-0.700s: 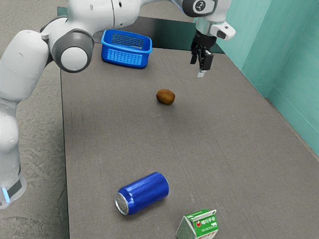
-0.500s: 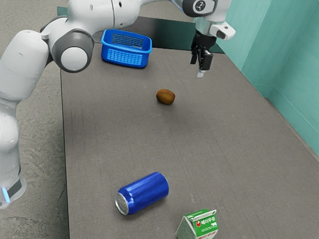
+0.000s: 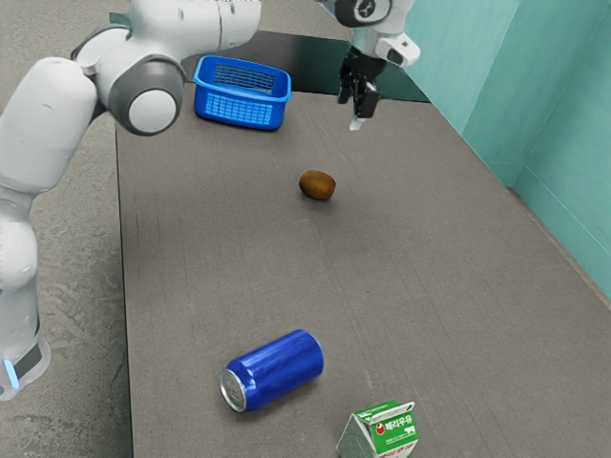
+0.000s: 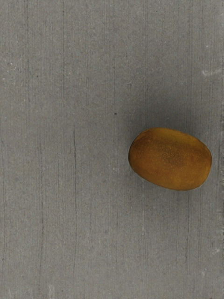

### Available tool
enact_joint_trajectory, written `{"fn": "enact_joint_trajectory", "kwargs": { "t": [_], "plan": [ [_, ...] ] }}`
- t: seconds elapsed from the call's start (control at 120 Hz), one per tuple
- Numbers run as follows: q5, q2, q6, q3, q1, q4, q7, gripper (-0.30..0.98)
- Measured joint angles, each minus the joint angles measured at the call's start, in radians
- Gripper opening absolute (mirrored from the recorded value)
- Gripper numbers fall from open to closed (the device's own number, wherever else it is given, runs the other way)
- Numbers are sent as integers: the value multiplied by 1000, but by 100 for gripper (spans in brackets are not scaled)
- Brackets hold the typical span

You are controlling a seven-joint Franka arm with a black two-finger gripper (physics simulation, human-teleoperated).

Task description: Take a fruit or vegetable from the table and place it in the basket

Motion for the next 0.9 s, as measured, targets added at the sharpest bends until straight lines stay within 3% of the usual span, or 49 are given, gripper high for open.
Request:
{"fn": "enact_joint_trajectory", "kwargs": {
  "t": [0.1,0.217,0.333,0.658,0.9],
  "plan": [
    [-16,-12,6,5,7,-88,27,69],
    [-25,-165,66,12,7,-365,53,69],
    [-13,-222,134,34,9,-503,74,69],
    [6,-135,317,38,8,-545,114,69],
    [6,-91,371,39,10,-548,192,69]
  ]
}}
